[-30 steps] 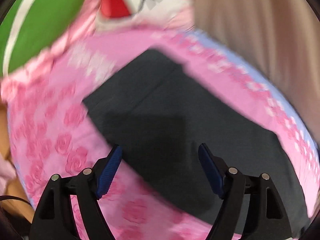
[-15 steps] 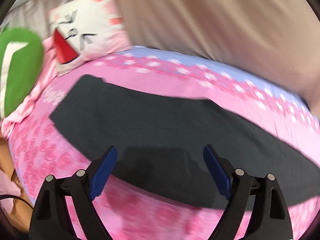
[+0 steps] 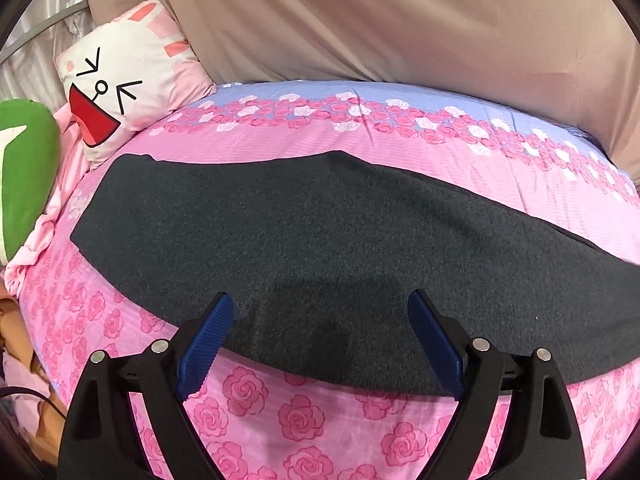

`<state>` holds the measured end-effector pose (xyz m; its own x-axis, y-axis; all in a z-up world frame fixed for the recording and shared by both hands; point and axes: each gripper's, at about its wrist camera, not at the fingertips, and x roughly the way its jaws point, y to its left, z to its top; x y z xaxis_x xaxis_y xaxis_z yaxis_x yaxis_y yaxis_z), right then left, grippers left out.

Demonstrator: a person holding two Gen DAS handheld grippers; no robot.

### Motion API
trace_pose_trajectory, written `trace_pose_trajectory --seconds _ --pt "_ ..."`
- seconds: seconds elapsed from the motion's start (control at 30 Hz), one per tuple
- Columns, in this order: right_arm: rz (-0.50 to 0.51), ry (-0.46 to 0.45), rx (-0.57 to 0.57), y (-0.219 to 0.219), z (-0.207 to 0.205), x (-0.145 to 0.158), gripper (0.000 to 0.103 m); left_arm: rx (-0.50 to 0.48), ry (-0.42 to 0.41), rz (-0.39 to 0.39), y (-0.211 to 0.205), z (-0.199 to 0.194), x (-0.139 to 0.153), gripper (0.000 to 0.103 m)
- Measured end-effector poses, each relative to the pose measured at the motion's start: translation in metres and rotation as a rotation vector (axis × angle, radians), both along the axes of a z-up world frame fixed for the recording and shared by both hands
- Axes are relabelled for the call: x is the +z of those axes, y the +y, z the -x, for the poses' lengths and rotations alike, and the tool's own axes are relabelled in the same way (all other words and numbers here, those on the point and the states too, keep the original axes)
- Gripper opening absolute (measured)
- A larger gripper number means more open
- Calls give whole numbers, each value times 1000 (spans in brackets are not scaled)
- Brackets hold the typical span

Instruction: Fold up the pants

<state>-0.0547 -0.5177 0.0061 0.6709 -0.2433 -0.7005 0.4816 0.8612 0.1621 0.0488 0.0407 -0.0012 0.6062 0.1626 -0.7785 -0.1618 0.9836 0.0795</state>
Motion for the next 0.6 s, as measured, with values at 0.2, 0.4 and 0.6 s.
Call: trace_pose_trajectory --seconds 0.2,0.4,0.6 --pt "-10 47 -134 -23 33 -39 16 5 41 34 -1 -8 -10 86" --pt "-107 -57 169 58 -5 6 16 40 59 22 6 -23 -19 86" --pt "-110 48 560 205 -93 -11 20 67 66 38 27 -23 -23 86"
